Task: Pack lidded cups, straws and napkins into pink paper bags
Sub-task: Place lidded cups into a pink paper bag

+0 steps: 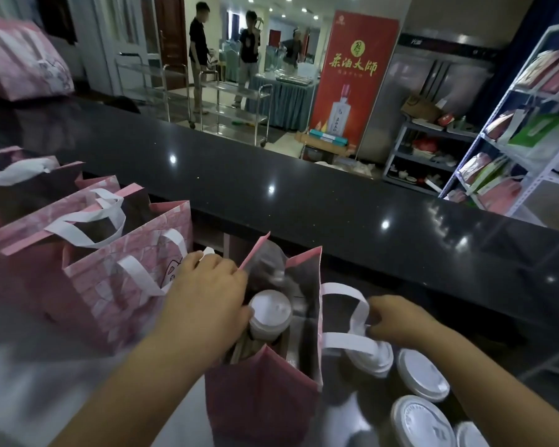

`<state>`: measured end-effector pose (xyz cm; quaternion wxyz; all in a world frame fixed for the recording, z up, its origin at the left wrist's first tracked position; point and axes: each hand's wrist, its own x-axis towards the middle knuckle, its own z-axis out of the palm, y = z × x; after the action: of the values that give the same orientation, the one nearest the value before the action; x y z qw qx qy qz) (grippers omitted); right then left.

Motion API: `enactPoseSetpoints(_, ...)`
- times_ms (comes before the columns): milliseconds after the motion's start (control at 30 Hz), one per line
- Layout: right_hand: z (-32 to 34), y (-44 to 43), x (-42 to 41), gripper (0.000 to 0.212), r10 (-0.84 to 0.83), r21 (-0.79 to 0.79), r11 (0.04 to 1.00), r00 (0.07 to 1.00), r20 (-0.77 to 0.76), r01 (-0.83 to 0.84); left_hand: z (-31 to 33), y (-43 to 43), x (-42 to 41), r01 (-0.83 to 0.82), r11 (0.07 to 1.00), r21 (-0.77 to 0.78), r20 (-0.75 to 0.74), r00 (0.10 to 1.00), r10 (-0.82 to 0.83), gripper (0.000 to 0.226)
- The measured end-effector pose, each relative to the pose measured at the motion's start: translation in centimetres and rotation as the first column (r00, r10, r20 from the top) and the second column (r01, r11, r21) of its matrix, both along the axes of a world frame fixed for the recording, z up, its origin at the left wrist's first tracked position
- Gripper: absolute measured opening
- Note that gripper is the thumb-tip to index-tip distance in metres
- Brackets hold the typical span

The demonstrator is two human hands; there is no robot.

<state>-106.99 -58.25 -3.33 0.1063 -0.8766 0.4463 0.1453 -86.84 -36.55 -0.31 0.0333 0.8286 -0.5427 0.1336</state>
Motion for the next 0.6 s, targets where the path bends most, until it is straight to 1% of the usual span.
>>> enactPoseSetpoints(33, -0.7, 0.1, -0.5, 0.028, 0.002, 0.035, 0.999, 0.999, -0.036, -0.001, -0.2, 0.2, -0.6, 0.006, 1.0, 0.029, 0.003, 1.0, -0.006, 0.047)
enactPoseSetpoints(100, -1.8, 0.4, -1.4, 0.061, 0.003, 0.096, 0.995, 0.997, -0.08, 0.004, -0.4, 0.8, -1.6, 0.034, 0.996, 0.086, 0.008, 0.999, -0.035, 0.062)
enactPoseSetpoints(133, -2.2, 0.7, -1.6, 0.076, -0.005, 0.105, 0.994, 0.995, -0.096, 0.016, -0.4, 1.0, -2.0, 0.051, 0.993, 0.104, 0.009, 0.999, -0.053, 0.065)
enactPoseSetpoints(167, -2.5, 1.0, -1.9, 0.084, -0.005, 0.091, 0.996, 0.994, -0.109, 0.015, -0.4, 1.2, -2.4, 0.066, 0.991, 0.117, 0.015, 0.998, -0.068, 0.065)
enactPoseSetpoints(233, -3.2, 1.3, -2.1, 0.084, 0.02, 0.045, 0.999, 0.994, -0.108, -0.015, -0.3, 1.6, -2.8, 0.084, 0.986, 0.145, 0.013, 0.996, -0.086, 0.062)
enactPoseSetpoints(267, -3.3, 1.4, -2.3, 0.082, 0.015, 0.04, 0.999, 0.997, -0.08, -0.012, -0.3, 1.8, -2.9, 0.083, 0.984, 0.158, 0.008, 0.996, -0.085, 0.062)
enactPoseSetpoints(333, -2.9, 1.4, -2.5, 0.08, -0.011, 0.066, 0.998, 1.0, -0.014, 0.012, -0.3, 2.3, -2.8, 0.066, 0.982, 0.179, 0.001, 0.998, -0.068, 0.069)
enactPoseSetpoints(367, -2.4, 1.2, -2.6, 0.078, 0.009, 0.065, 0.998, 1.0, 0.015, -0.01, -0.3, 2.6, -2.7, 0.055, 0.98, 0.191, 0.002, 0.998, -0.057, 0.074)
enactPoseSetpoints(433, -0.7, 1.0, -2.6, 0.074, 0.1, 0.012, 0.995, 0.994, 0.05, -0.101, -0.3, 2.9, -2.5, 0.041, 0.976, 0.213, 0.005, 0.999, -0.043, 0.086)
enactPoseSetpoints(467, 0.4, 1.0, -2.6, 0.075, 0.127, -0.02, 0.992, 0.99, 0.067, -0.126, -0.3, 2.9, -2.5, 0.041, 0.975, 0.219, 0.001, 0.999, -0.042, 0.09)
enactPoseSetpoints(533, 2.8, 1.2, -2.3, 0.083, 0.163, -0.091, 0.984, 0.982, 0.09, -0.155, -0.4, 2.8, -2.5, 0.051, 0.974, 0.22, -0.022, 0.999, -0.048, 0.095)
enactPoseSetpoints(600, 5.1, 1.3, -2.2, 0.089, 0.217, -0.182, 0.963, 0.973, 0.079, -0.2, -0.5, 2.7, -2.5, 0.073, 0.974, 0.214, -0.062, 0.996, -0.061, 0.098)
